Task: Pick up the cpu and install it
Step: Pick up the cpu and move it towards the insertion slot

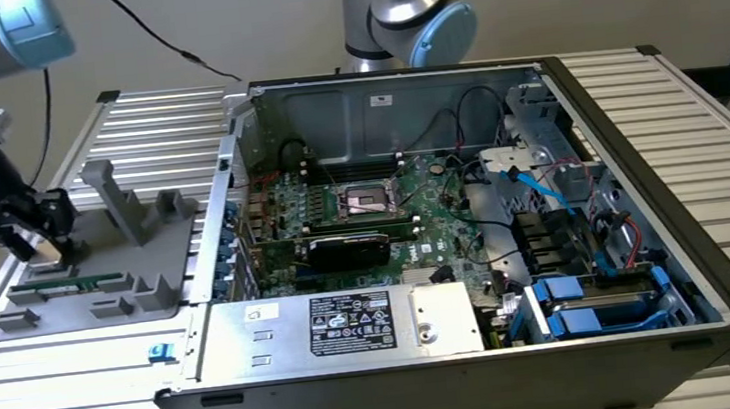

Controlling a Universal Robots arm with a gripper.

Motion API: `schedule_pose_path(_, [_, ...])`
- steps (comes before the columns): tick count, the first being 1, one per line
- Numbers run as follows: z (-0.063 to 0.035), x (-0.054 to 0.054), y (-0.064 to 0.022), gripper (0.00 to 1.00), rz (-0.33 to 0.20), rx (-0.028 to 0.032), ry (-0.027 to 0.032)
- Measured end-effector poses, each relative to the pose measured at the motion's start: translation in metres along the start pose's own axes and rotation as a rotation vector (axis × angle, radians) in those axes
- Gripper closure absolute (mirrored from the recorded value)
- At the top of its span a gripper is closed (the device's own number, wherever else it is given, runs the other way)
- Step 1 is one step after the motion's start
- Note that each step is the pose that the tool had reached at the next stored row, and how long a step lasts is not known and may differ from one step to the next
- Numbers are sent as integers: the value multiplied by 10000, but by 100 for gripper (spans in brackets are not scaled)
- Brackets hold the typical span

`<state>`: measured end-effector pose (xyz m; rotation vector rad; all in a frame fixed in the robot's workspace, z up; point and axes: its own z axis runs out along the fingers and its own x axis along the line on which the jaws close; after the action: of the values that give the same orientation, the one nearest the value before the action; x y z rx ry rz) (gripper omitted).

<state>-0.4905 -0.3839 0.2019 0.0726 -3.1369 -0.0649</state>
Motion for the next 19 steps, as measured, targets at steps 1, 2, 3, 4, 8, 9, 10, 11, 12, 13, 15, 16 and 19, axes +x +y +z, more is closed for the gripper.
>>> schedule_pose_path(1, [-24, 0, 1, 47, 0, 1, 1])
schedule_pose_path(2, [-50, 0, 2, 47, 0, 1, 1])
schedule_pose_path(3, [-77, 0, 3, 47, 0, 1, 2])
schedule_pose_path(4, [-108, 0, 4, 47, 0, 1, 1])
schedule_pose_path(8, [-277, 1, 11, 47, -1, 1, 0])
schedule_pose_path(9, [-322, 0, 13, 47, -1, 1, 0])
schedule_pose_path(10, [-361, 1, 14, 47, -1, 1, 0])
schedule_pose_path(11, [-401, 1, 16, 47, -1, 0, -3])
schedule_pose_path(12, [-441, 1, 18, 47, -1, 1, -3])
schedule_pose_path(13, [-482, 1, 20, 47, -1, 1, -1])
schedule_pose_path(15, [-567, 1, 23, 47, 0, 1, -3])
schedule_pose_path(16, [-613, 1, 25, 47, 0, 1, -2])
schedule_pose_path(19, [-749, 2, 31, 47, -1, 1, -2])
